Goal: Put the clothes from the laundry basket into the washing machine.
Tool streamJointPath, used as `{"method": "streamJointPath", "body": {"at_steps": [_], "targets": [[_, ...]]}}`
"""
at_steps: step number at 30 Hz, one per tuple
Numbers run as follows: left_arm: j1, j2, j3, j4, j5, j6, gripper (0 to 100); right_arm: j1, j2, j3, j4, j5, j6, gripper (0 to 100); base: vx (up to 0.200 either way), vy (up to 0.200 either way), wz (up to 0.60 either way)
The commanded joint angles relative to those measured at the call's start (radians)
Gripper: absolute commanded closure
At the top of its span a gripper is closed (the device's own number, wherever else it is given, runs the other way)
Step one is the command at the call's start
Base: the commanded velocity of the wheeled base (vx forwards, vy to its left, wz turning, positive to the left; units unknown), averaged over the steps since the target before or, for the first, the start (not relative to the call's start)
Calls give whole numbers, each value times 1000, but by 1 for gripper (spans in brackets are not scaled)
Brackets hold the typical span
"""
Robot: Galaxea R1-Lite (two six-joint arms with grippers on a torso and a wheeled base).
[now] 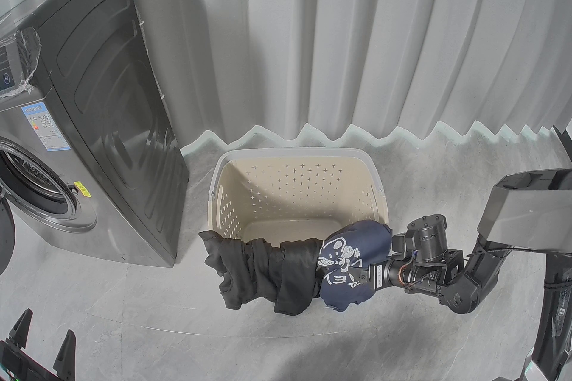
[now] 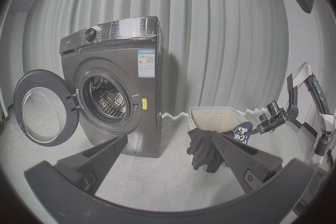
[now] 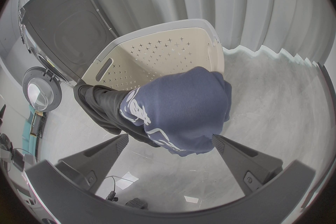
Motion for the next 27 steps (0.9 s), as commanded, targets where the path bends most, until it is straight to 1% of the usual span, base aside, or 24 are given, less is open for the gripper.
{"method": "streamJointPath", "body": {"at_steps": [1, 10, 12, 14, 15, 22, 27], "targets": [[0, -12, 15, 0, 0, -1, 0, 0, 21, -28, -2, -1, 1, 0, 0, 0, 0], [0, -12, 15, 0, 1, -1, 0, -5, 38, -57, -2, -3, 7, 0, 0, 0, 0], [0, -12, 15, 0, 1, -1, 0, -5, 40, -58, -3, -32, 10, 0, 0, 0, 0], [0, -12, 15, 0, 1, -1, 0, -2, 40, -57, -8, -46, 10, 0, 0, 0, 0], [0, -12, 15, 0, 1, -1, 0, 0, 40, -55, -17, -46, 11, 100, 0, 0, 0], [0, -12, 15, 0, 1, -1, 0, 9, 38, -45, -37, -46, 15, 100, 0, 0, 0], [0, -12, 15, 0, 1, -1, 0, 24, 21, -14, -41, -46, 30, 100, 0, 0, 0]]}}
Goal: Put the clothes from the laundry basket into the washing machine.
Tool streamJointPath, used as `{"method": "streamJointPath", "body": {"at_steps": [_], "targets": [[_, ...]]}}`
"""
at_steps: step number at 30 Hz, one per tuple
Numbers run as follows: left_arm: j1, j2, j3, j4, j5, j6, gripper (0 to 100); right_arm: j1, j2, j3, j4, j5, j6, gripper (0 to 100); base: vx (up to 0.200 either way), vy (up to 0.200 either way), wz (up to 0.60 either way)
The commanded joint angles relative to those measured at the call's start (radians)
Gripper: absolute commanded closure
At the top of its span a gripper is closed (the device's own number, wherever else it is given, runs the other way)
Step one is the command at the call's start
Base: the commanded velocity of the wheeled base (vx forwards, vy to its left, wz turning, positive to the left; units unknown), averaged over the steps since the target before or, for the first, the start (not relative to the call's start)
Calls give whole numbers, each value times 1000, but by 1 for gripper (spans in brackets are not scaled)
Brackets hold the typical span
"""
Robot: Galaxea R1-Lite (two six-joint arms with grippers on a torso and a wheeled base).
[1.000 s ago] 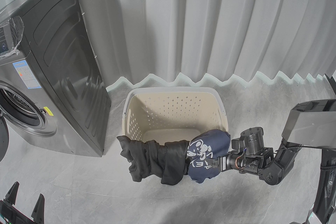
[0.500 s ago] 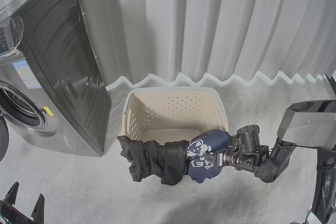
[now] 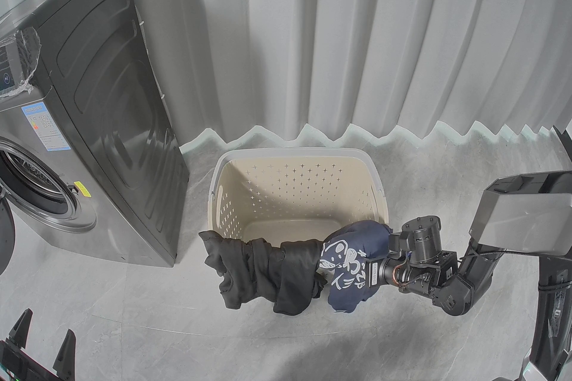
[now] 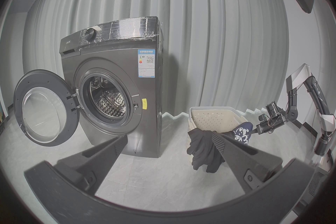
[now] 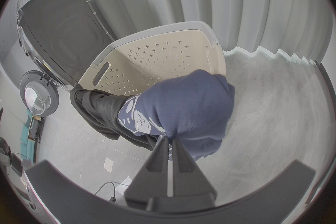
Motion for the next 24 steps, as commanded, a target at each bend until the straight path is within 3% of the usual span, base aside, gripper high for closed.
{"method": "streamJointPath", "body": {"at_steps": [1, 21, 24], "targets": [[0, -12, 15, 0, 0, 0, 0, 17, -22, 27, -13, 0, 9, 100, 0, 0, 0], [0, -12, 15, 0, 0, 0, 0, 66, -276, 193, -99, -3, 21, 100, 0, 0, 0], [0, -12, 15, 0, 0, 0, 0, 58, -234, 231, -102, -27, 26, 100, 0, 0, 0]]}}
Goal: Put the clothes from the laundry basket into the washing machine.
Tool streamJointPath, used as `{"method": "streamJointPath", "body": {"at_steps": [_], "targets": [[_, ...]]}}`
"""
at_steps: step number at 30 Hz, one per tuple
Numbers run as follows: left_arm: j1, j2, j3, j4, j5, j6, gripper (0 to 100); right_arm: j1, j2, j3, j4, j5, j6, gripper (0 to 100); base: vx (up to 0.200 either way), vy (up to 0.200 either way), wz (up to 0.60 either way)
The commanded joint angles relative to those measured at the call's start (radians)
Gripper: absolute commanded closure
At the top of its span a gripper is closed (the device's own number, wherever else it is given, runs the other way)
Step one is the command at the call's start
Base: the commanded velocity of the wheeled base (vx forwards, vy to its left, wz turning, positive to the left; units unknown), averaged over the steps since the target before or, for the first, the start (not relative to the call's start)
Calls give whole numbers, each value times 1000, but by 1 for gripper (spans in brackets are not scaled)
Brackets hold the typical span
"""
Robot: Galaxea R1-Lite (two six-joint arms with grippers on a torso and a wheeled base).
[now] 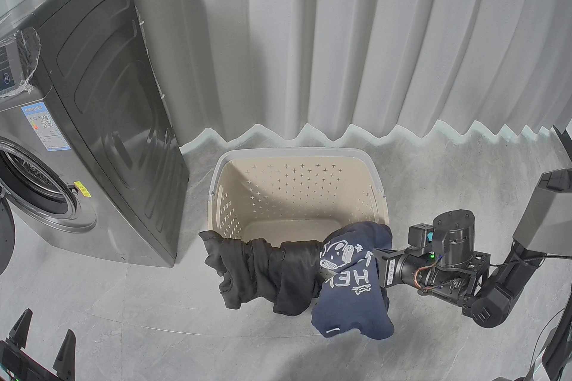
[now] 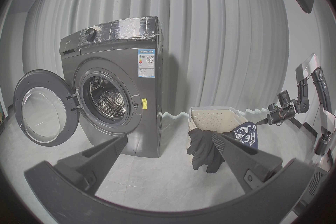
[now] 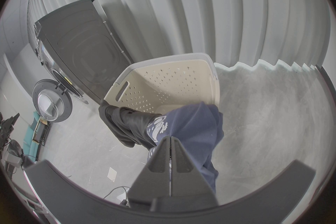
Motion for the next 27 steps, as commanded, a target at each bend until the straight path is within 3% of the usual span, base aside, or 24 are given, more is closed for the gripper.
{"method": "streamJointPath", "body": {"at_steps": [1, 2, 3, 13, 21, 27], "targets": [[0, -12, 15, 0, 0, 0, 0, -4, 15, 38, -2, -19, 3, 100, 0, 0, 0], [0, -12, 15, 0, 0, 0, 0, -7, 46, 38, -5, -19, 3, 100, 0, 0, 0], [0, -12, 15, 0, 0, 0, 0, -7, 60, 38, -8, -21, 1, 0, 0, 0, 0], [0, -12, 15, 0, 2, 0, 0, -7, 146, -1, -13, -53, -2, 0, 0, 0, 0], [0, -12, 15, 0, 0, 0, 0, -35, 238, -148, 19, -58, -2, 0, 0, 0, 0], [0, -12, 15, 0, 0, 0, 0, -41, 250, -202, 33, -62, 0, 0, 0, 0, 0]]}}
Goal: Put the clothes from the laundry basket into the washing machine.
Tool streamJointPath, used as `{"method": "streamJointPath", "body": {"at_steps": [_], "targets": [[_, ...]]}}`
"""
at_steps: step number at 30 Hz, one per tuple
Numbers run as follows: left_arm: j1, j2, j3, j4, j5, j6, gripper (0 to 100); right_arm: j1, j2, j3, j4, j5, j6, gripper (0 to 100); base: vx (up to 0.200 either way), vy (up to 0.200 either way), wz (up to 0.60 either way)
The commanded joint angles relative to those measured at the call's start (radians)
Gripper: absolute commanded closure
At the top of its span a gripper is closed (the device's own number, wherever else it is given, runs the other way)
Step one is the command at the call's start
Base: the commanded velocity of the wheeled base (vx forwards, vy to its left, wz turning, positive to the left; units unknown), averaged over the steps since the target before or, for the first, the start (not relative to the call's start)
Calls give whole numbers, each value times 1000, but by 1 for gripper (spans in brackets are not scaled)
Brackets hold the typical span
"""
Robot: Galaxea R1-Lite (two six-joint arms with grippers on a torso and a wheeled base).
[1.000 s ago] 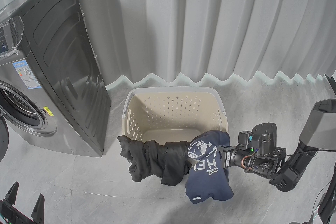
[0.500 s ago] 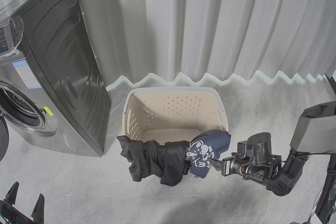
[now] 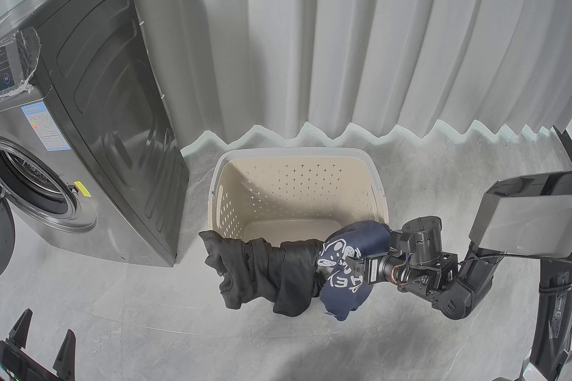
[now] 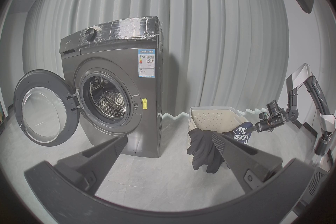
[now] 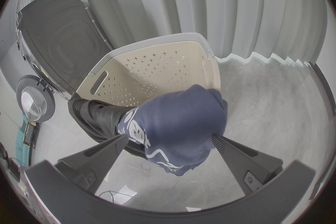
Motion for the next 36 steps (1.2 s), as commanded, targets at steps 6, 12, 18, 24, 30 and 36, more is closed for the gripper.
{"method": "streamJointPath", "body": {"at_steps": [6, 12, 18, 24, 30, 36], "targets": [[0, -12, 15, 0, 0, 0, 0, -12, 52, -84, 4, -34, 3, 100, 0, 0, 0], [0, -12, 15, 0, 0, 0, 0, -9, 58, -84, 1, -35, 7, 100, 0, 0, 0], [0, -12, 15, 0, 0, 0, 0, 6, 38, -65, -2, -35, 19, 100, 0, 0, 0], [0, -12, 15, 0, 0, 0, 0, 57, -80, 4, -2, -38, 46, 100, 0, 0, 0], [0, -12, 15, 0, 0, 0, 0, 110, -202, 88, -13, -40, 78, 100, 0, 0, 0], [0, -12, 15, 0, 0, 0, 0, 135, -328, 117, -16, -83, 73, 100, 0, 0, 0]]}}
